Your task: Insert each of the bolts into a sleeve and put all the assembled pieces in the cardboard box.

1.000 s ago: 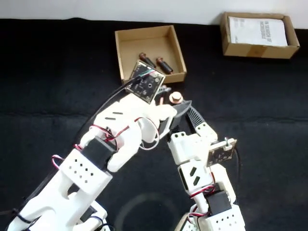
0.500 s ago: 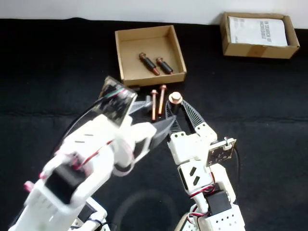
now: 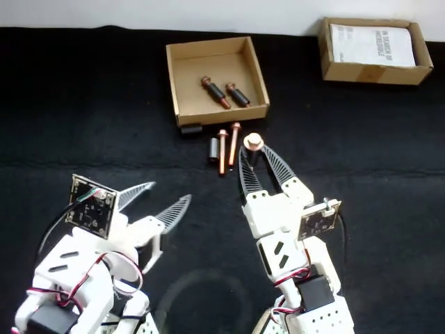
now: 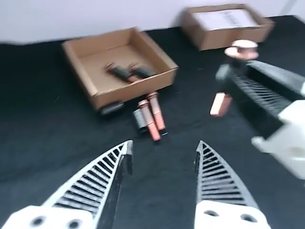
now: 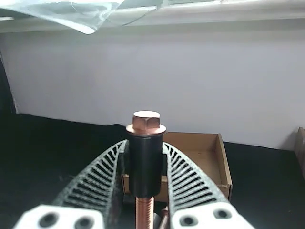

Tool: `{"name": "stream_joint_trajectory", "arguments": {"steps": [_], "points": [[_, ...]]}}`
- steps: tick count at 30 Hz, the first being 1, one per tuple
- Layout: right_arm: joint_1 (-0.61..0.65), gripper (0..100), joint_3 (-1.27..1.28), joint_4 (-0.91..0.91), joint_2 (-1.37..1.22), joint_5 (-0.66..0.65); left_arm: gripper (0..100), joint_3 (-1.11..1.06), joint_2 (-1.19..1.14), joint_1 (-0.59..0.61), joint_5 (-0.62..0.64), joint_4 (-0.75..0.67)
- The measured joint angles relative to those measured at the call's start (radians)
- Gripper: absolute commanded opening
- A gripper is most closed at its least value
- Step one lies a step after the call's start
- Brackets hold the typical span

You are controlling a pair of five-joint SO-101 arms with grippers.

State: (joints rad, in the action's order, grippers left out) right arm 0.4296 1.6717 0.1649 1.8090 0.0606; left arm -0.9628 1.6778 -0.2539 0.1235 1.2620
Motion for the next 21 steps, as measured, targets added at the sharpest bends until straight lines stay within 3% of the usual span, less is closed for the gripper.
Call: {"name": "stream_joint_trajectory", "arguments": {"steps": [9,16,21], "points": [[0.000,0.9,-0.112,0.273,0.000,0.000,22,-0.203,0.124,0.207,0.000,0.000],[0.000,0.9,-0.249,0.348,-0.032,0.000,22,-0.359,0.124,0.338,0.000,-0.054],[0.000,0.9,-0.417,0.351,-0.241,0.000,22,-0.511,0.124,0.417,0.000,-0.160]]}}
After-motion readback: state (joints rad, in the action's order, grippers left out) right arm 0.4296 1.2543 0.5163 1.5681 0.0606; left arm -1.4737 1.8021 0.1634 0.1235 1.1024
